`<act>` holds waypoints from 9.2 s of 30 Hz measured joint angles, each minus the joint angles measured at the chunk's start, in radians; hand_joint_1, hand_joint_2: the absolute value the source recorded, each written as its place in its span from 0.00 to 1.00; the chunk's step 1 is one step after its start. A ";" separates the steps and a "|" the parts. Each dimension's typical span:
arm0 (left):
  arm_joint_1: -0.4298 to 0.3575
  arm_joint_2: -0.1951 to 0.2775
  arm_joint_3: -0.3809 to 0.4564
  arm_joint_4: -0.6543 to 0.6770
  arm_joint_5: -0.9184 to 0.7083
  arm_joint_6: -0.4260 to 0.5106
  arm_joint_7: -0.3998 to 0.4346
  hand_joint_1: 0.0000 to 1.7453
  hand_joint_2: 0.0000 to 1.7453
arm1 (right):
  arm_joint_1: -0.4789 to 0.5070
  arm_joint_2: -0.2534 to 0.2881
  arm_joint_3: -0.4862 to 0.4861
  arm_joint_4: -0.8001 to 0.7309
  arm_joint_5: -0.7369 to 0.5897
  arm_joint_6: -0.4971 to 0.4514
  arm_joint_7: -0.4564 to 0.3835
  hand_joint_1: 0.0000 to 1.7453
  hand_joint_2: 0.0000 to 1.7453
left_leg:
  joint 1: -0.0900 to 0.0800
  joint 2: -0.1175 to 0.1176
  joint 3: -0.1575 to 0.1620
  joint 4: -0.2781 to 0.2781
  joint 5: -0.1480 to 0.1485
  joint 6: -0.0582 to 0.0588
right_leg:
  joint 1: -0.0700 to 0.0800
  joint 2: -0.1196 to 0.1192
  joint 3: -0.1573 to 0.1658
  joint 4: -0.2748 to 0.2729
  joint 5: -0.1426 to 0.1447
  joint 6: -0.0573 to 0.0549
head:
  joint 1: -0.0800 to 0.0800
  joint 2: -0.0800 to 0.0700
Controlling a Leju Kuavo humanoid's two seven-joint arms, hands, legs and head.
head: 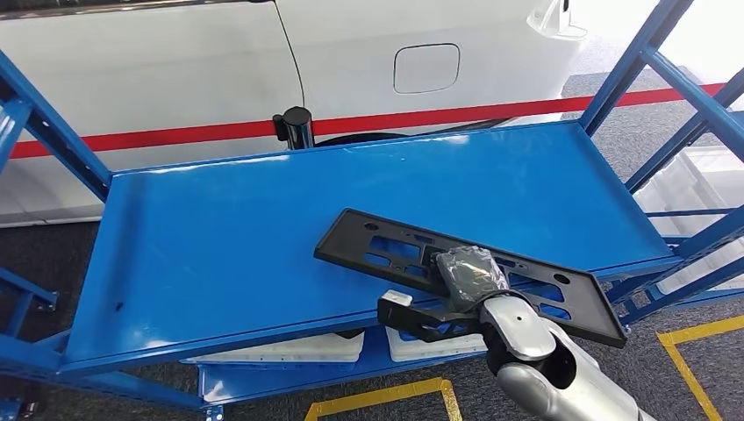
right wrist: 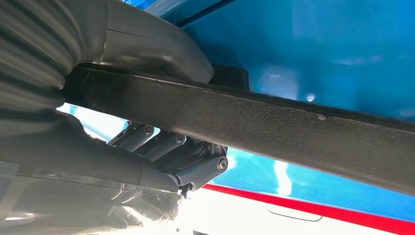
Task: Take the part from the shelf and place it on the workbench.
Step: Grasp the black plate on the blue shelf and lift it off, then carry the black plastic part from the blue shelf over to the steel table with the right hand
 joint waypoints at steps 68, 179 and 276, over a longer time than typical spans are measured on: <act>0.000 -0.018 -0.006 0.000 0.041 -0.026 -0.044 0.00 1.00 | -0.160 -0.097 -0.039 -0.180 0.053 0.262 0.000 1.00 1.00 | -0.001 0.008 0.001 0.000 0.000 0.000 | 0.000 0.001 0.000 0.000 0.000 0.000 | 0.001 0.000; -0.010 -0.055 -0.031 0.000 -0.001 -0.039 -0.072 0.00 1.00 | 0.077 -0.216 -0.328 -0.453 0.049 0.382 0.001 1.00 1.00 | -0.011 0.000 0.040 -0.045 0.006 0.036 | -0.001 -0.007 -0.141 0.285 -0.106 0.026 | 0.005 0.000; -0.008 -0.045 -0.029 0.006 0.095 -0.017 -0.057 0.00 1.00 | -0.210 -0.174 -0.031 -0.306 0.011 0.384 0.001 1.00 1.00 | -0.012 0.005 0.059 -0.046 -0.013 0.024 | 0.000 -0.005 -0.027 0.052 0.019 0.015 | 0.007 0.000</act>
